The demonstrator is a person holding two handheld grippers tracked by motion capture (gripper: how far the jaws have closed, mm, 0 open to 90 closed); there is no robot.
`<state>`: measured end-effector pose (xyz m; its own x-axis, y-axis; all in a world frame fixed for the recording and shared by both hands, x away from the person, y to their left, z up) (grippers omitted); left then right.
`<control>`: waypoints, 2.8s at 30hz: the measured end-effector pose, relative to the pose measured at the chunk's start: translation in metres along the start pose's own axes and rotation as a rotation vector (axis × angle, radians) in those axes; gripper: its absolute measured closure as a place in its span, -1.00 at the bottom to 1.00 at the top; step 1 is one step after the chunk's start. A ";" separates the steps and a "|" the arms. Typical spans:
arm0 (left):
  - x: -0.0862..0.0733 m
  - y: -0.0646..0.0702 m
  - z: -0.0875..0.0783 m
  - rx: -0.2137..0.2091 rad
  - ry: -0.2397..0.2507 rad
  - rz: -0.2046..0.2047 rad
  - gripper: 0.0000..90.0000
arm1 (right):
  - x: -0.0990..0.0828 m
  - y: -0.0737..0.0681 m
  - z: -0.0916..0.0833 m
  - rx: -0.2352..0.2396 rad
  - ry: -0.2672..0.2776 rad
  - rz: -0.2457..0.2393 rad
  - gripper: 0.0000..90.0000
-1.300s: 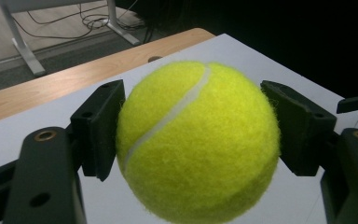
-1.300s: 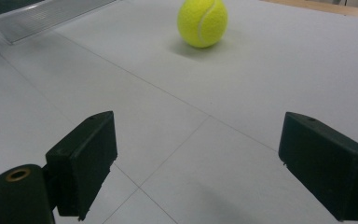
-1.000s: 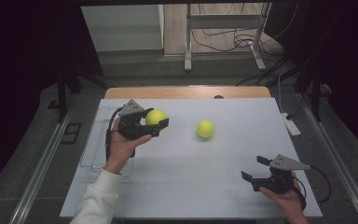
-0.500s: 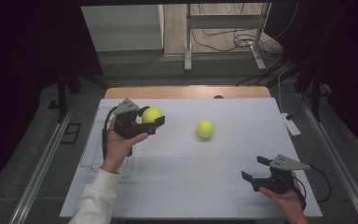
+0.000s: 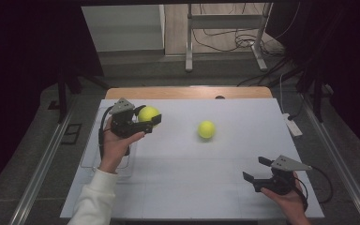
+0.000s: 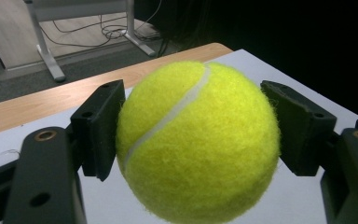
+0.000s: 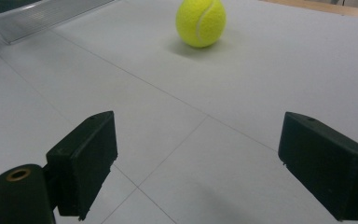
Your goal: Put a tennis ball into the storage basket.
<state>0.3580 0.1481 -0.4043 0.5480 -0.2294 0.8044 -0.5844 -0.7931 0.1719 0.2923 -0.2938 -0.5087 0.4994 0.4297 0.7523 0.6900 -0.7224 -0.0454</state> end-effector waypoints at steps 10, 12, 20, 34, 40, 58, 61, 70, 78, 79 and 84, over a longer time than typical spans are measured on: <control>0.000 -0.007 -0.005 0.014 0.014 -0.018 -0.41 | 0.000 0.000 0.000 0.000 -0.001 0.001 -0.73; 0.000 -0.009 -0.006 0.016 0.016 -0.019 -0.41 | 0.000 0.000 0.000 0.000 -0.001 0.001 -0.73; -0.002 -0.018 -0.008 0.045 0.018 -0.031 -0.41 | 0.000 0.000 0.000 -0.001 -0.001 0.001 -0.73; -0.005 -0.035 -0.013 0.065 0.017 -0.068 -0.41 | 0.000 0.000 0.000 -0.001 -0.005 0.002 -0.73; -0.006 -0.042 -0.013 0.073 0.018 -0.079 -0.40 | -0.001 0.000 0.000 -0.002 -0.004 0.002 -0.73; -0.014 -0.069 -0.021 0.114 0.033 -0.144 -0.41 | 0.000 -0.001 0.000 -0.004 -0.003 -0.002 -0.73; -0.014 -0.072 -0.024 0.136 0.037 -0.147 -0.41 | 0.000 -0.001 -0.001 -0.006 -0.001 -0.004 -0.73; -0.015 -0.077 -0.030 0.171 0.045 -0.150 -0.40 | 0.000 -0.002 -0.001 -0.008 -0.006 -0.008 -0.73; -0.018 -0.084 -0.029 0.227 0.035 -0.144 -0.40 | 0.000 -0.002 0.000 -0.006 -0.007 -0.009 -0.73; -0.019 -0.085 -0.029 0.235 0.033 -0.142 -0.40 | 0.000 -0.002 0.000 -0.007 -0.009 -0.009 -0.73; -0.021 -0.092 -0.030 0.269 0.023 -0.148 -0.41 | 0.000 -0.001 0.000 -0.007 -0.009 -0.009 -0.73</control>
<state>0.3821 0.2426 -0.4203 0.5996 -0.0900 0.7952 -0.3185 -0.9384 0.1340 0.2914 -0.2930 -0.5090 0.4979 0.4411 0.7467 0.6910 -0.7221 -0.0342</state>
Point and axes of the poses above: each handheld gripper's, and its own axes: z roughly forward along the jaws, x roughly out of its top, y roughly to its right, the point moved 3 cm from there along z, roughly forward along the jaws, and after that the axes turned 12 degrees about -y, right-handed, at the moved point
